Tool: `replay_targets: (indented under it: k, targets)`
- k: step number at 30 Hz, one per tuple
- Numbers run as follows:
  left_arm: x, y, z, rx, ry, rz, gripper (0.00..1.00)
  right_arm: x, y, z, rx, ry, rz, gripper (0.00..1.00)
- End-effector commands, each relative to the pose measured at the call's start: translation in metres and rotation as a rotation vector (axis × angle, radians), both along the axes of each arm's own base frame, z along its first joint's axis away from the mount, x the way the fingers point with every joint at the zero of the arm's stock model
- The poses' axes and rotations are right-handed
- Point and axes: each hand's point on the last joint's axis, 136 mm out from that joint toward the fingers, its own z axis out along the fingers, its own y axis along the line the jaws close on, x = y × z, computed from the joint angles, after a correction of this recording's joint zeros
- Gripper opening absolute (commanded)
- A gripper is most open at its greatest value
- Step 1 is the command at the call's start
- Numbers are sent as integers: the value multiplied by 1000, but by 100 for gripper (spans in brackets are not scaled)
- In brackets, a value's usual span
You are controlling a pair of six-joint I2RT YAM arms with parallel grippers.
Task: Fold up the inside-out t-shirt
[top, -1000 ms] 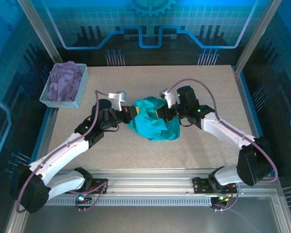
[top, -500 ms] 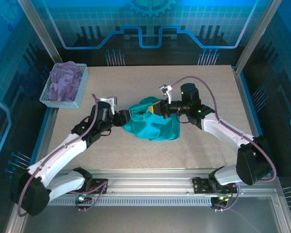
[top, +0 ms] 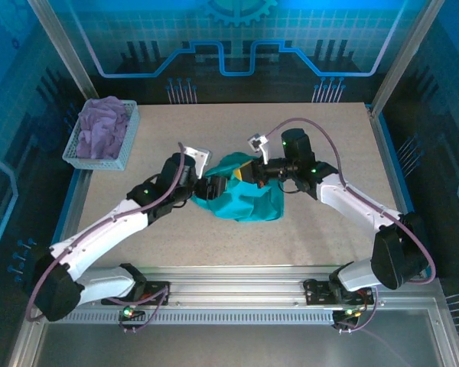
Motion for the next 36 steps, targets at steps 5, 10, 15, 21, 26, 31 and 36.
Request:
replay_targets:
  k: [5,10,15,21,26,31,36]
  targets:
    - [20,-15,-9,99,-14,-61,81,-18,1,17,1,-63,86,0]
    - [40,-30,-20,97,25,-63,72,-23,-5,18,-20,-103,91,0]
    - [26,-54,-11,-21,93,-162,26,-3,-28,5,-131,-111,-80,0]
    - [-18,-64,34,-291,118,-277,3,24,-45,-1,-253,-170,-267,0]
    - [-31,-41,66,-519,119,-245,0,37,-46,0,-331,-239,-328,0]
    - [-33,-27,87,-704,121,-265,0,37,-35,-11,-404,-243,-309,5]
    - [-32,-26,79,-667,134,-254,0,32,-33,-4,-404,-254,-298,17]
